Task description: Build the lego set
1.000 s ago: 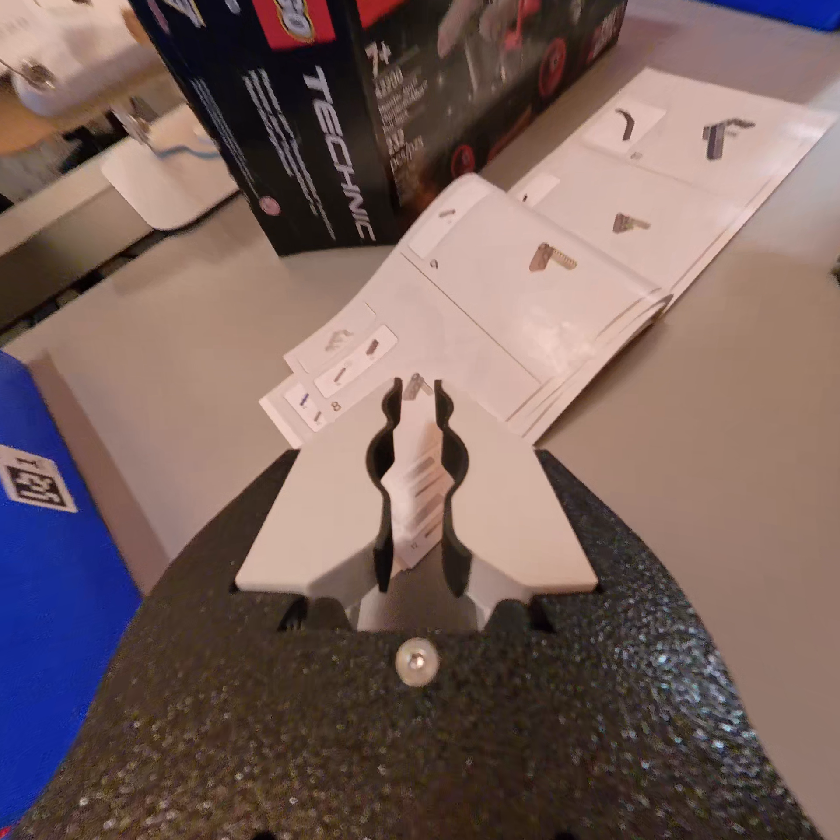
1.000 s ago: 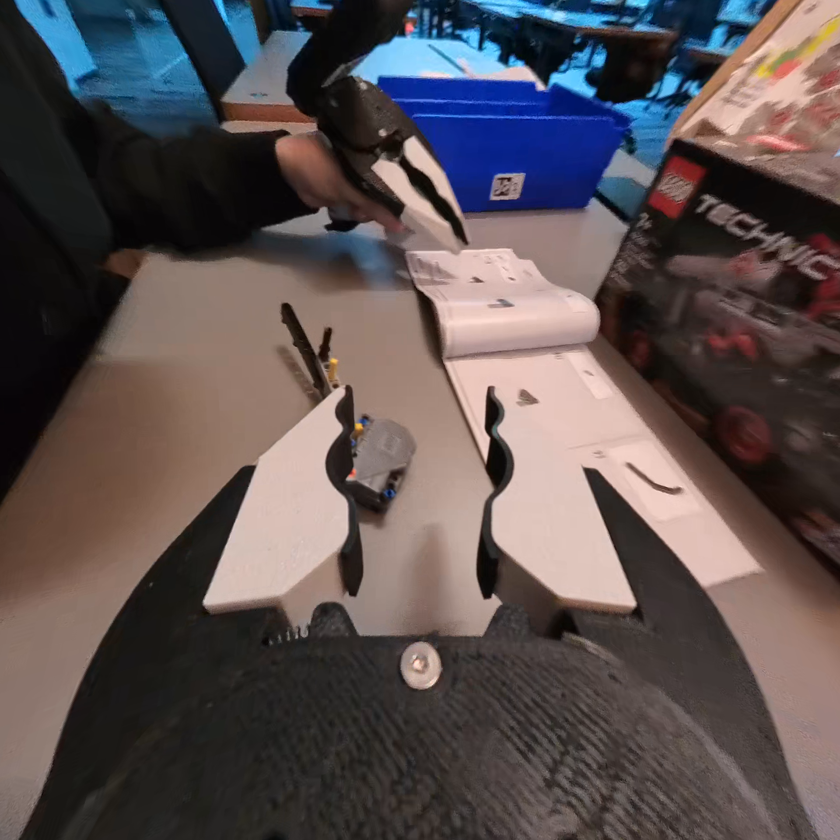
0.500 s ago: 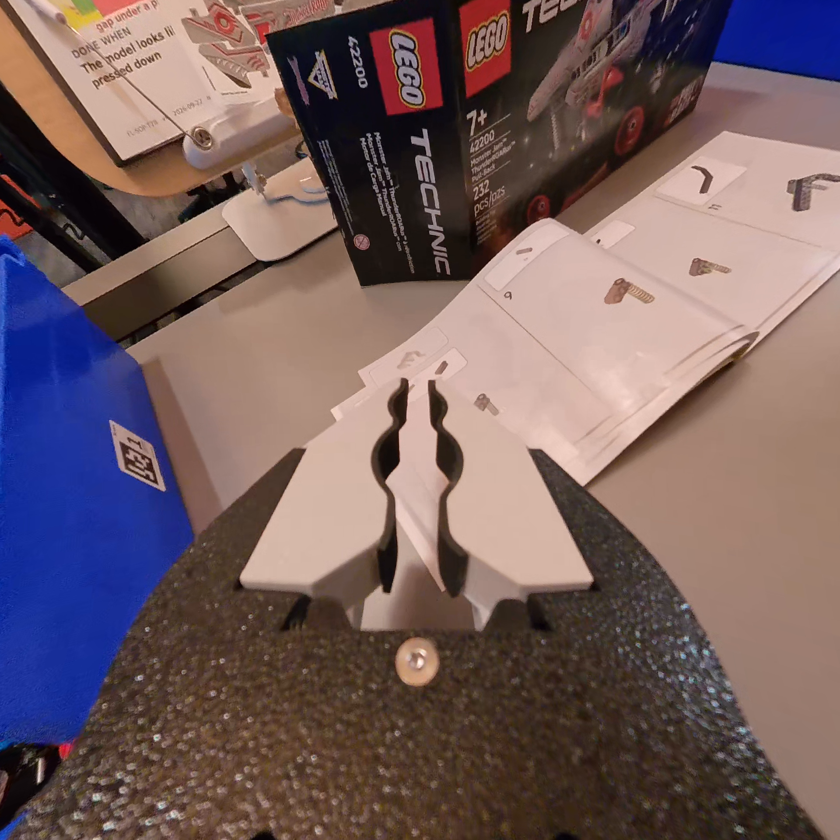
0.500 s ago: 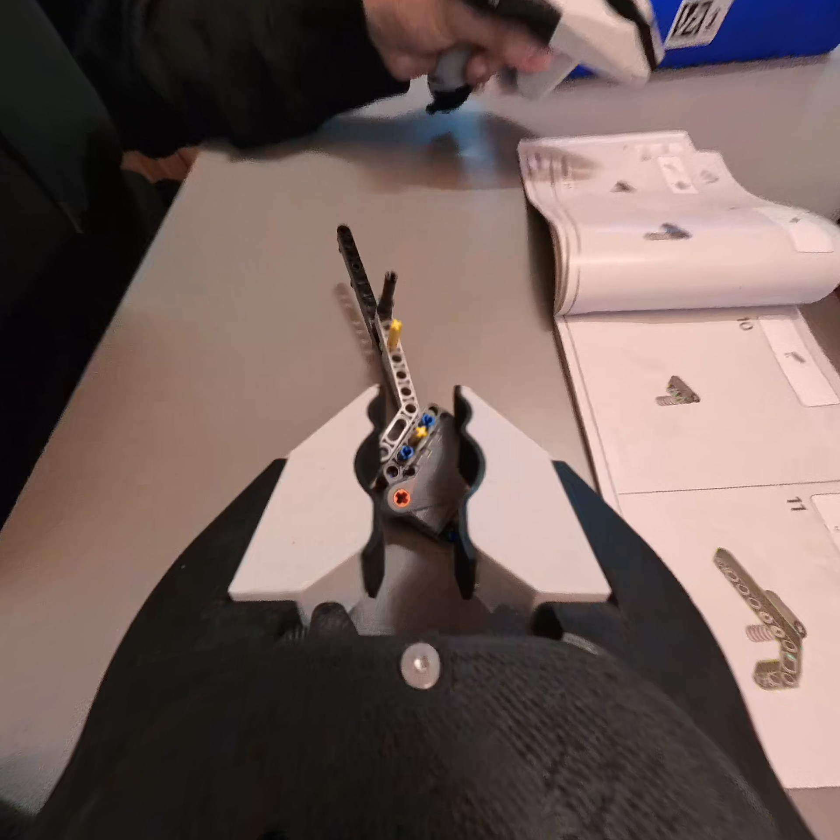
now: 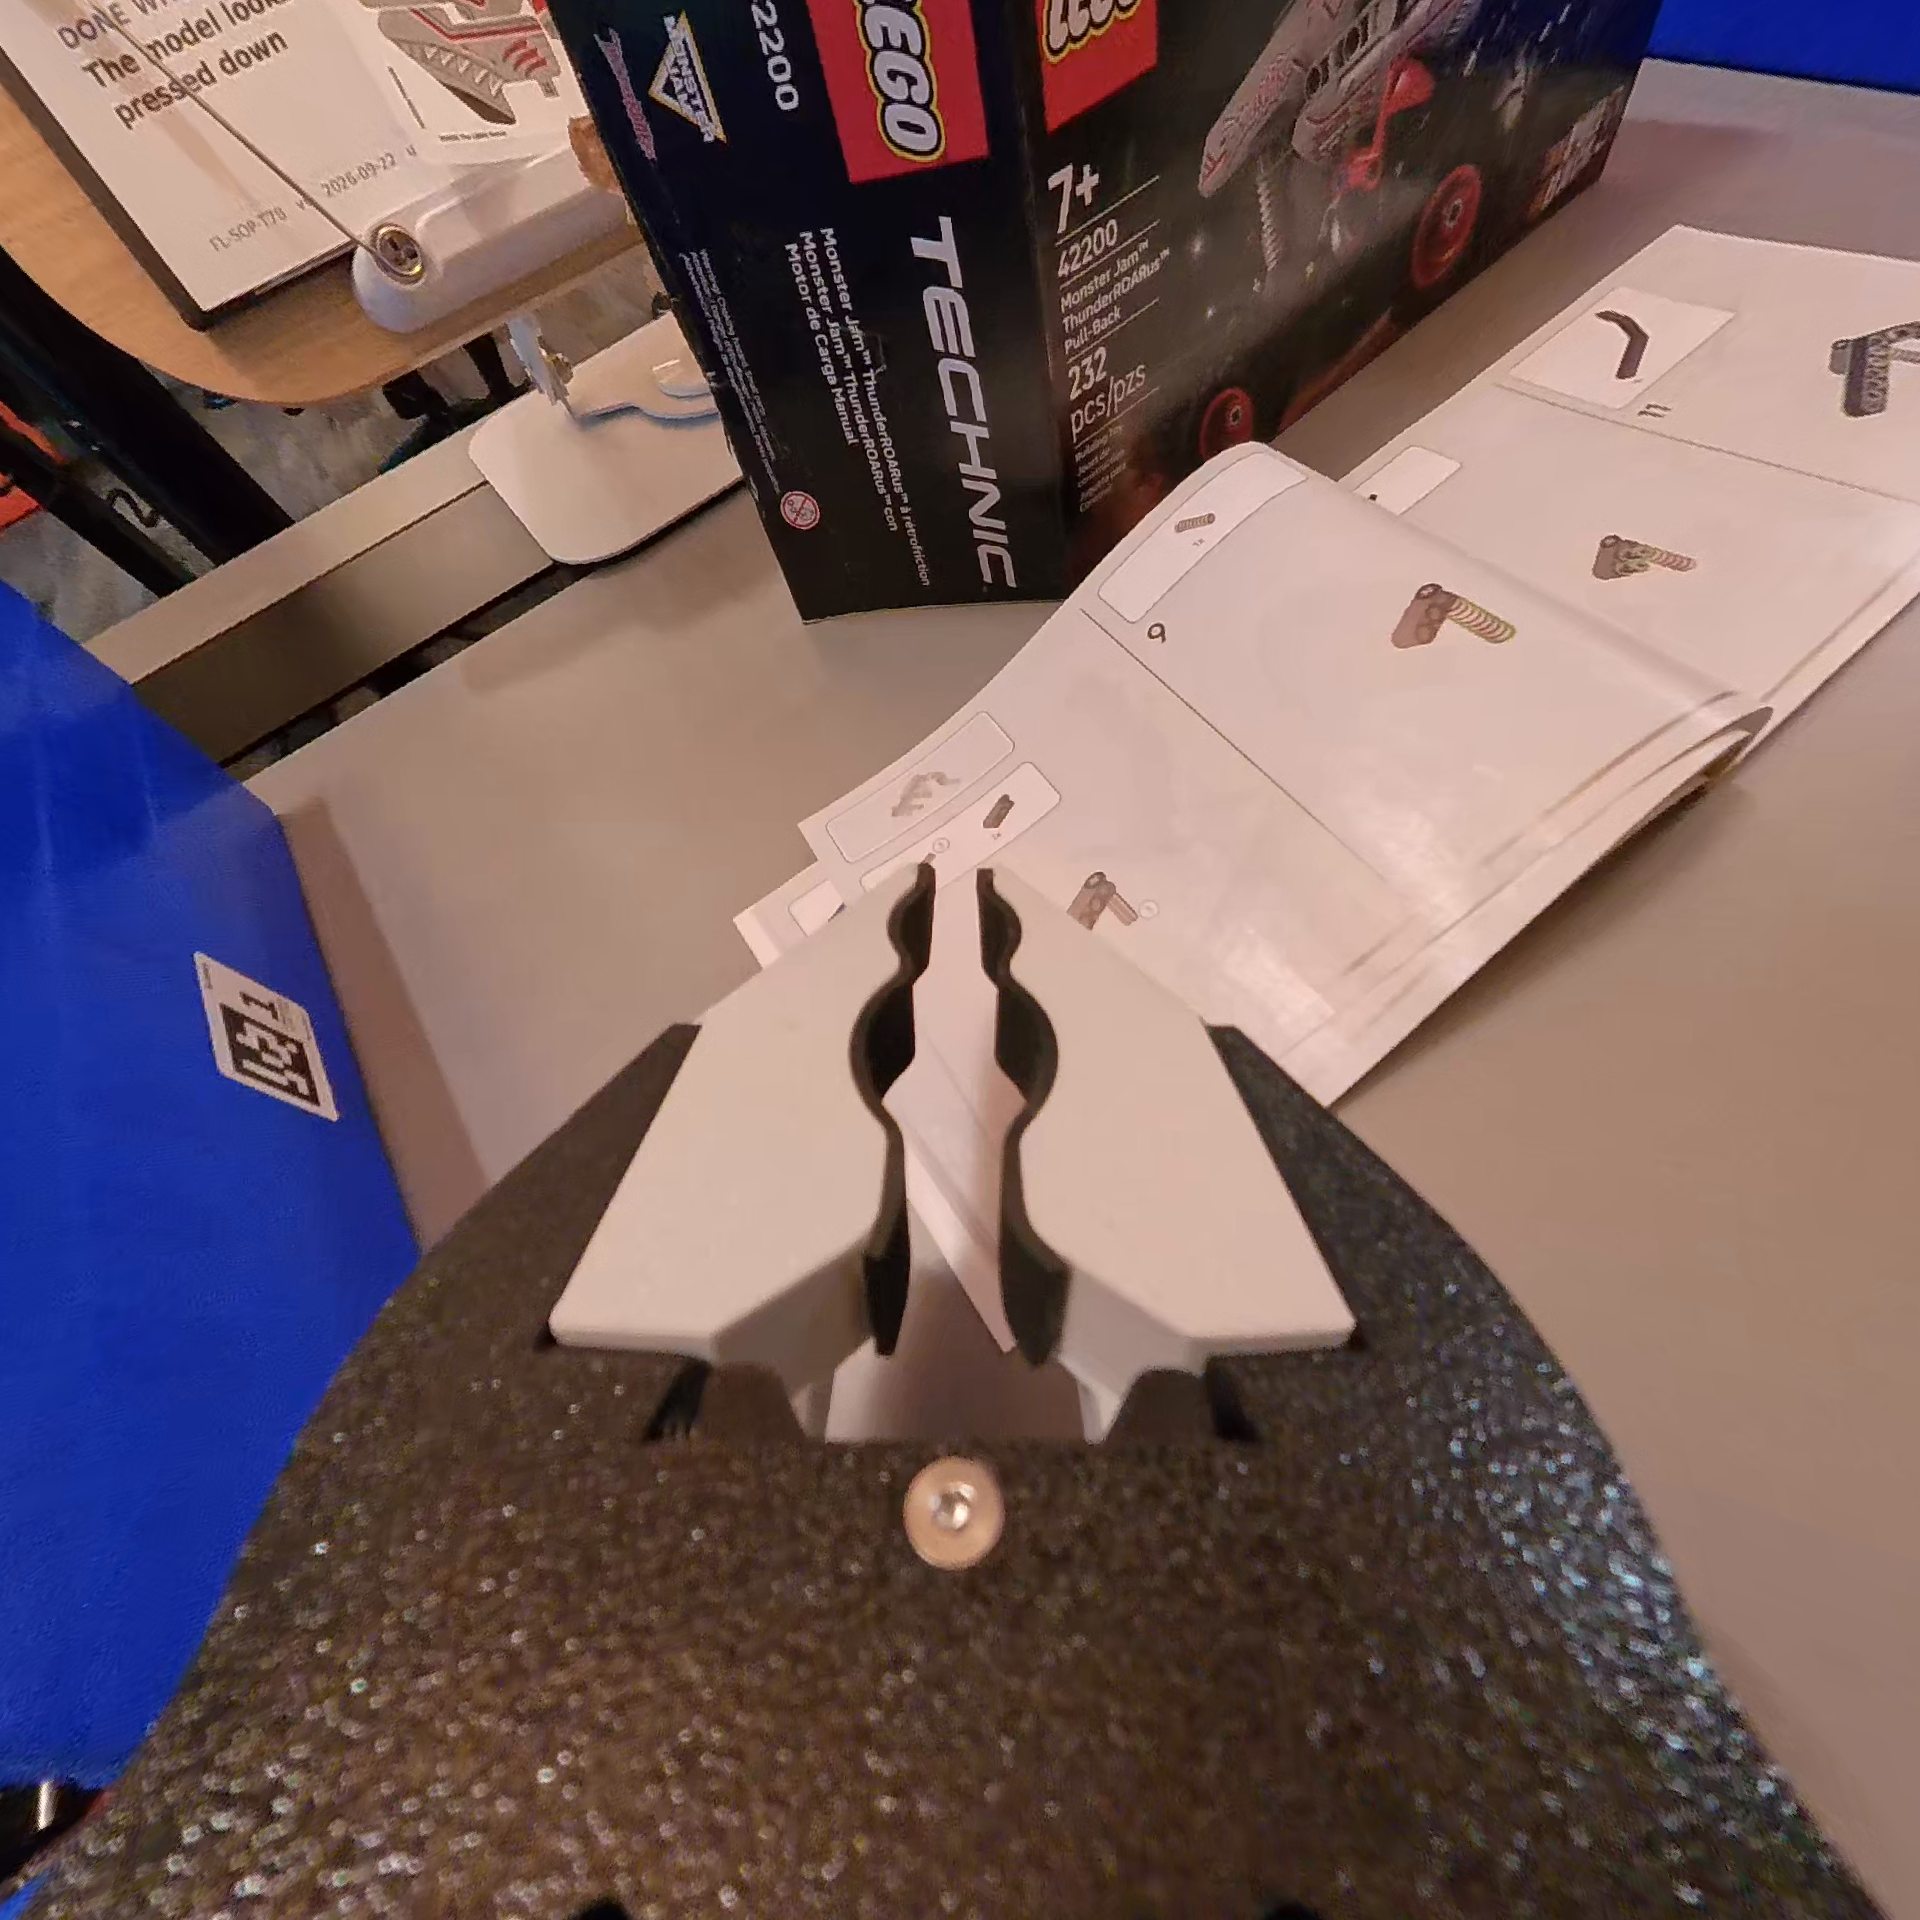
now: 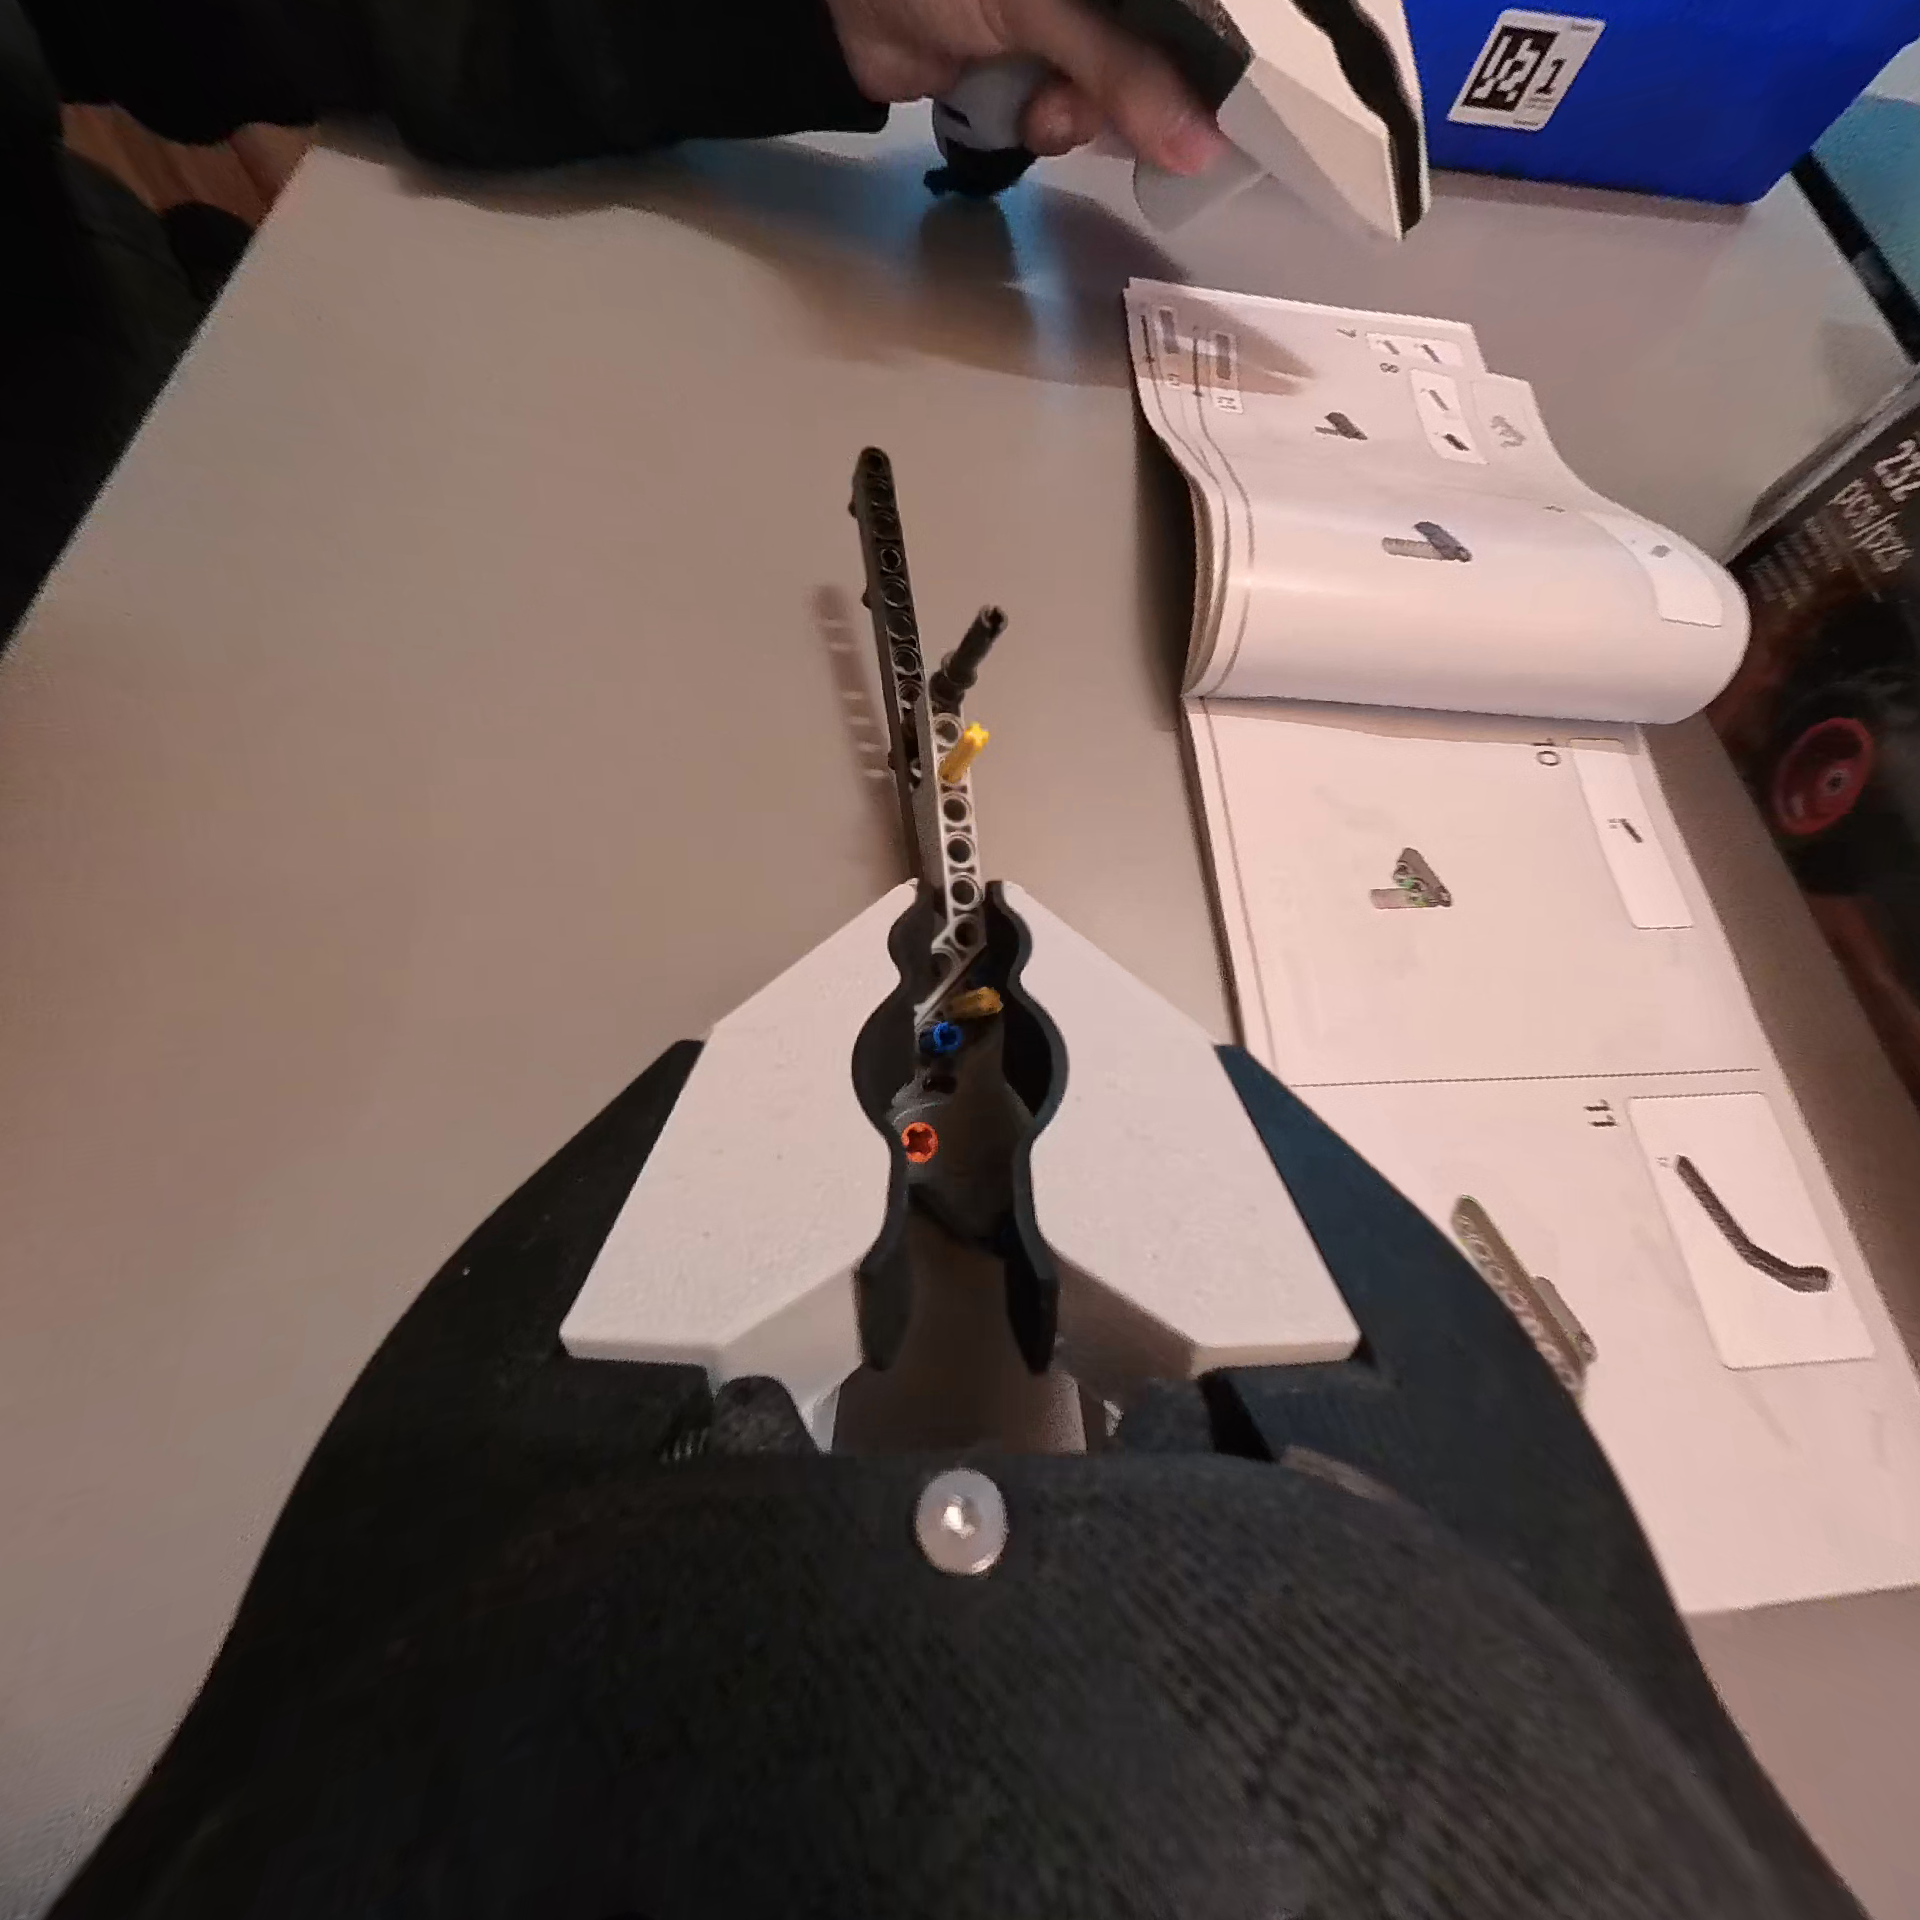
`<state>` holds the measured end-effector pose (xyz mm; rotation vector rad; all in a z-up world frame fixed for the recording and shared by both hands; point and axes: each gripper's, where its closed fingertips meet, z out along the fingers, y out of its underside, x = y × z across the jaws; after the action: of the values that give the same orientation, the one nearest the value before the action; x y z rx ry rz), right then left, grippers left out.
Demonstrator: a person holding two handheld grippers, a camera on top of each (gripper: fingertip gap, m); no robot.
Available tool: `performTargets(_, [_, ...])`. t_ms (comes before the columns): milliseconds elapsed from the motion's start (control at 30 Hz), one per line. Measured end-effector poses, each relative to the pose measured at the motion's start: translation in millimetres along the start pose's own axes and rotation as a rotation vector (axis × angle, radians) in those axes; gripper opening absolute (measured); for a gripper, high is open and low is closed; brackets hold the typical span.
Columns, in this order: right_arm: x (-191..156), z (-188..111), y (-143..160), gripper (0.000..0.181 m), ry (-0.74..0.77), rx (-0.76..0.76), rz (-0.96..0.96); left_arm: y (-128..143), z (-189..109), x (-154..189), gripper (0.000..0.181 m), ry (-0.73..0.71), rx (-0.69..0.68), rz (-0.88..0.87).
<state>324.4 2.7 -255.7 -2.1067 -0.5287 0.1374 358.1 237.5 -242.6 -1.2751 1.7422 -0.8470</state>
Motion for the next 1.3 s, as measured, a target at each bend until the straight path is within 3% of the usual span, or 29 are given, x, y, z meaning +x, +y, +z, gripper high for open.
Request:
performTargets(700, [17, -24, 17, 0.008, 0.083, -0.015, 0.002, 2, 1, 2, 0.006, 0.015, -0.011, 0.011])
performTargets(833, [17, -44, 8, 0.035, 0.078, 0.076, 0.120, 2, 2, 3, 0.006, 0.019, -0.014, 0.015])
performTargets(967, [20, -63, 20, 0.040, 0.092, 0.075, 0.201, 2, 2, 4, 0.005, 0.024, -0.015, 0.014])
performTargets(1167, [16, -50, 29, 0.056, 0.066, 0.004, 0.220, 3, 3, 6, 0.005, 0.027, -0.024, 0.035])
performTargets(1300, [20, -62, 29, 0.061, 0.103, 0.023, 0.231, 3, 3, 6, 0.005, 0.031, -0.024, 0.035])
